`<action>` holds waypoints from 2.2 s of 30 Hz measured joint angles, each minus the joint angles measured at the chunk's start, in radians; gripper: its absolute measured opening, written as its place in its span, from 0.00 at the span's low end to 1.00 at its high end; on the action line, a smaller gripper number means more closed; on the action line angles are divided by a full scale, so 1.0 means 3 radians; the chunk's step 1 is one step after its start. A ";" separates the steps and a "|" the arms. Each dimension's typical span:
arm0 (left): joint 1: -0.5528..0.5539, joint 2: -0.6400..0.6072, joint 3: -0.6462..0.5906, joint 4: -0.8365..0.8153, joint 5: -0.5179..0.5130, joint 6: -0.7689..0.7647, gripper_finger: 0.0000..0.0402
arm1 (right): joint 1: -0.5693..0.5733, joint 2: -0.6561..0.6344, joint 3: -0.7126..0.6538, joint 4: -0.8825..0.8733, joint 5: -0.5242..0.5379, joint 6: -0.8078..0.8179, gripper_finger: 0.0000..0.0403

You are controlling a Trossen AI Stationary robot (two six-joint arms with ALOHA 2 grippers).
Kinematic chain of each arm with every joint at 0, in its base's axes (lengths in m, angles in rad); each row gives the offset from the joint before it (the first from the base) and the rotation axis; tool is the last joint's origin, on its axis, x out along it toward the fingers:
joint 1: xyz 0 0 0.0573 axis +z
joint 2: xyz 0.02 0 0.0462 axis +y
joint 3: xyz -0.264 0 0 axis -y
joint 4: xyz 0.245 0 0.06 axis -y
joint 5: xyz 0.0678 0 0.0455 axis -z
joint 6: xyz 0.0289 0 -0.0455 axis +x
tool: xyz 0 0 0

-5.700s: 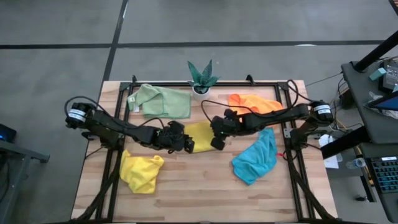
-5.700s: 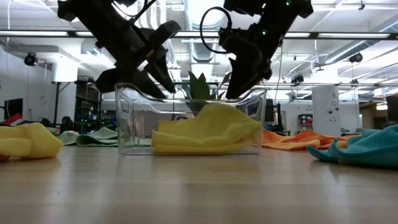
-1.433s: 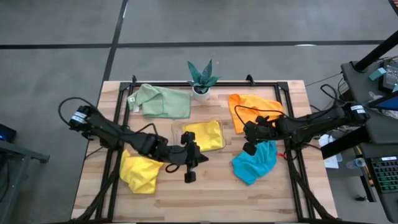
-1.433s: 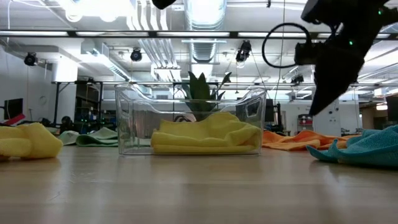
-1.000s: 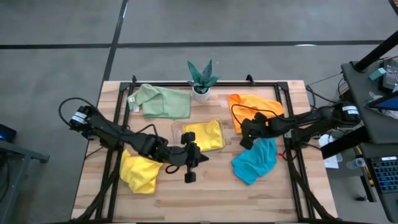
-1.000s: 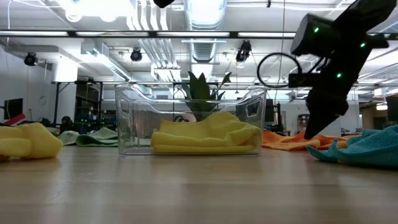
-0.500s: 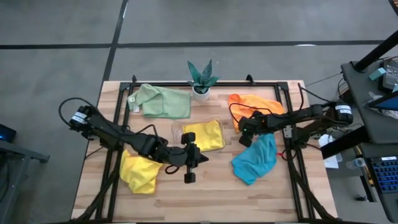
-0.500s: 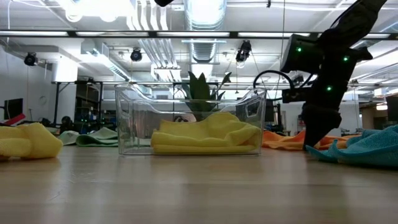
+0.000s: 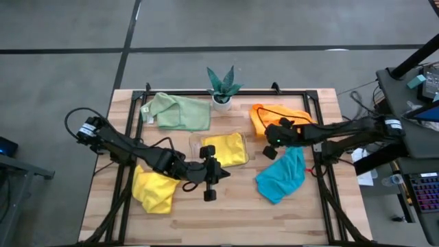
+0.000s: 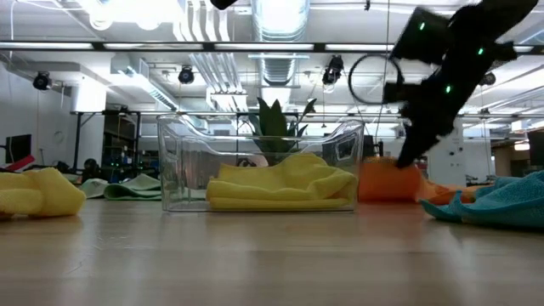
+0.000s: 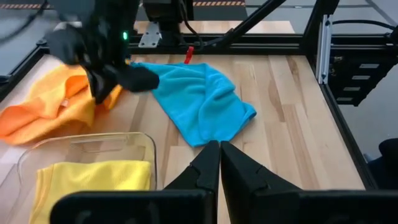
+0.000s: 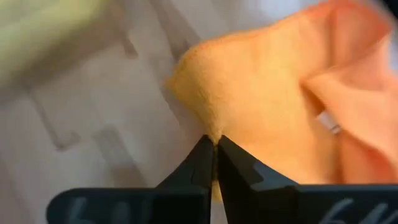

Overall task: Fold microfiber towels
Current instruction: Fold the orange microfiber towel

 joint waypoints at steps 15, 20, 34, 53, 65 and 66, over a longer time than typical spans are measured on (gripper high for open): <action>0.0021 0.0001 -0.0004 0.0248 -0.0078 0.0249 0.00 | 0.0991 -0.1136 0.0634 0.0027 0.0222 -0.0170 0.02; 0.0033 0.0001 -0.0004 0.0556 -0.0079 0.0547 0.10 | 0.1222 -0.1115 0.0941 0.0027 0.0240 -0.0419 0.02; 0.0100 0.0042 -0.0004 0.0840 -0.0283 0.0872 0.54 | 0.1917 -0.0653 0.1599 0.0056 -0.0762 -0.1047 0.02; 0.0099 0.0713 -0.0064 0.2141 0.0503 0.1074 0.56 | 0.2451 0.0061 0.2131 0.0021 -0.1323 -0.1542 0.02; 0.0066 0.1012 -0.0074 0.2340 0.1132 0.1106 0.56 | 0.2450 0.0059 0.2126 0.0023 -0.1306 -0.1506 0.02; 0.0059 0.1010 -0.0081 0.2295 0.1220 0.1072 0.56 | 0.2449 0.0062 0.2126 0.0023 -0.1306 -0.1506 0.02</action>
